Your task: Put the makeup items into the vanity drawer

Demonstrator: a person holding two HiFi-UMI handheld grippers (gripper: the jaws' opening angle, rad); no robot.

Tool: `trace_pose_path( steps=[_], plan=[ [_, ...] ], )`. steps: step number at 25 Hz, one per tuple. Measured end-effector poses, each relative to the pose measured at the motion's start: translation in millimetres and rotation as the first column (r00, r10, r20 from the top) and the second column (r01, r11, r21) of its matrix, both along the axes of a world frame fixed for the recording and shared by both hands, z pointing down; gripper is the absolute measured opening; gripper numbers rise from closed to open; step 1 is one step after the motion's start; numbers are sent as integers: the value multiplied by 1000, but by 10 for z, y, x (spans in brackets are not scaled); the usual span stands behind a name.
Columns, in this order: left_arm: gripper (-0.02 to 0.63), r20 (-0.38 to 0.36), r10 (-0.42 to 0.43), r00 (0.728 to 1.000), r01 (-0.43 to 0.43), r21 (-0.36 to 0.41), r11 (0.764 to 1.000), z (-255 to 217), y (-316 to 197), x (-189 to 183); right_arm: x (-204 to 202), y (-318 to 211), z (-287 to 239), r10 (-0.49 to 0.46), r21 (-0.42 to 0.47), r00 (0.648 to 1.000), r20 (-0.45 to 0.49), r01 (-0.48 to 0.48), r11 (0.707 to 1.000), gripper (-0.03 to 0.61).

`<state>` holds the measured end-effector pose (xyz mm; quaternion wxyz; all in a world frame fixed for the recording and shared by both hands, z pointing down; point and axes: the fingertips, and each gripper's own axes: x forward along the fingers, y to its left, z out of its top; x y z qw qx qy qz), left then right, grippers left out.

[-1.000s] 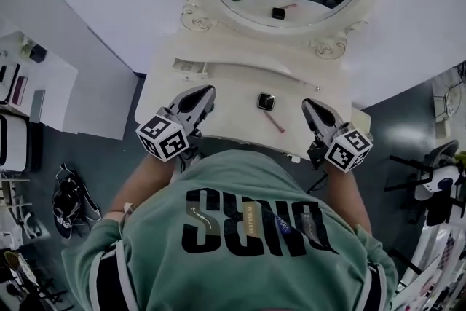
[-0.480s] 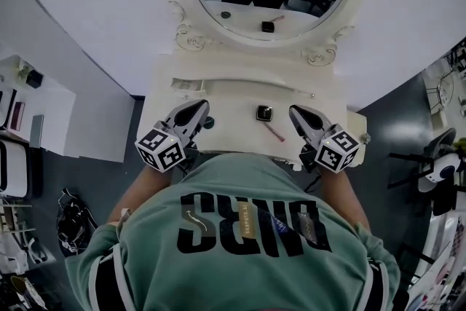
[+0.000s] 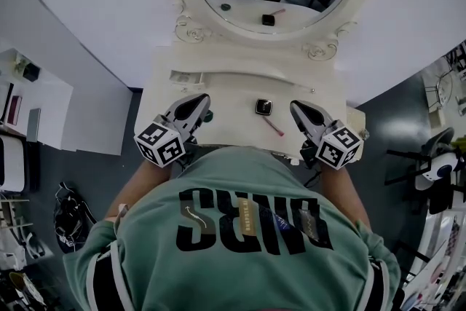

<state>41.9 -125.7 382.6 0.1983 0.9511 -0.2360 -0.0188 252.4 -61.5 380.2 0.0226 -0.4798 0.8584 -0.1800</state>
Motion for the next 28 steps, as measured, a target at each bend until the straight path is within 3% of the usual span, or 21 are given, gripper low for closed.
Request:
trace_pose_path(
  steps=[28],
  plan=[
    [-2, -8, -13, 1000, 13, 1, 1000, 35, 46, 29, 39, 46, 72, -7, -4, 998, -56, 7, 1000, 6]
  ],
)
